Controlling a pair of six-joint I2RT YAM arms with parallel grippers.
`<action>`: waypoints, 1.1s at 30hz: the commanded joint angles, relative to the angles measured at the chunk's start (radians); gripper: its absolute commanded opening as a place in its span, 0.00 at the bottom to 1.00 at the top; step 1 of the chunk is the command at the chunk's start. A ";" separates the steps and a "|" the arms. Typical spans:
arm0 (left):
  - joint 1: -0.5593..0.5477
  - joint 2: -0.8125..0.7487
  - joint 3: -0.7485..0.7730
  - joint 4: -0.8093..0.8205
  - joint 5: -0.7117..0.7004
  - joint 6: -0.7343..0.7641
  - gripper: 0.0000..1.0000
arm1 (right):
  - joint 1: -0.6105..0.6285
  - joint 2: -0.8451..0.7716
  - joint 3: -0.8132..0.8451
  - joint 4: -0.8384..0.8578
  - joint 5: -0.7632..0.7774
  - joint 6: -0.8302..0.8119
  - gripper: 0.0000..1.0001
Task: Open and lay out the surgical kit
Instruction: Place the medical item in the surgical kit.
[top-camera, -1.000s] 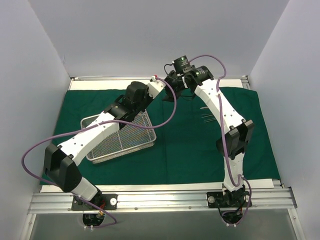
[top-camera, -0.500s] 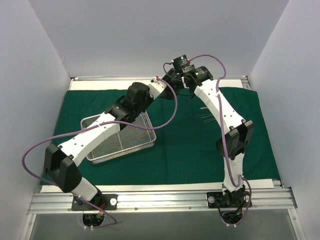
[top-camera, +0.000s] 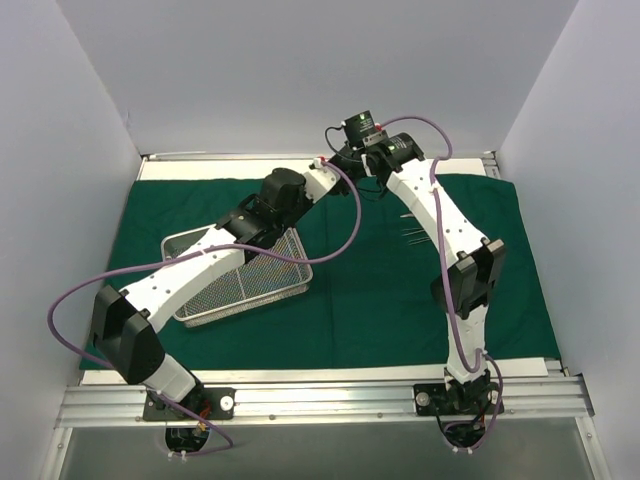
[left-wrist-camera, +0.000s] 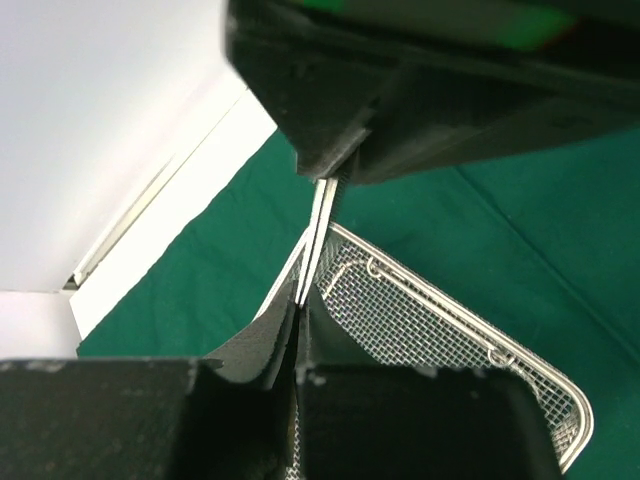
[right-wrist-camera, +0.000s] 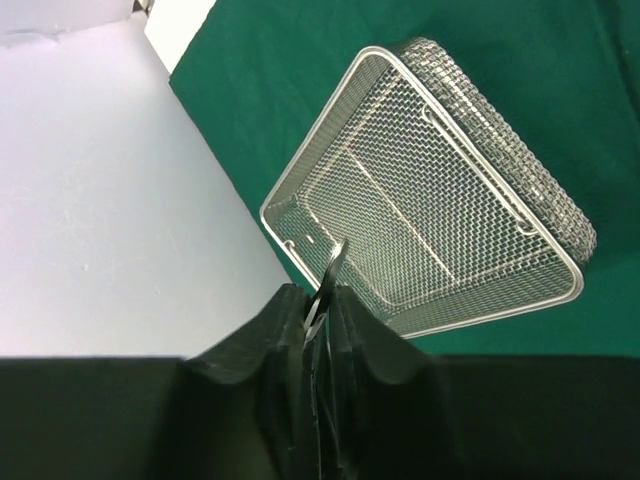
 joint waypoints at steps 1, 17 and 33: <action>-0.009 0.003 0.024 0.050 -0.022 0.015 0.02 | 0.012 0.012 -0.020 0.010 -0.014 0.045 0.08; 0.223 -0.152 -0.057 -0.020 0.354 -0.341 0.94 | -0.106 -0.133 -0.379 0.125 0.009 -0.007 0.00; 0.534 -0.108 -0.125 -0.105 0.790 -0.564 0.94 | -0.529 -0.411 -0.903 0.083 0.015 -0.346 0.00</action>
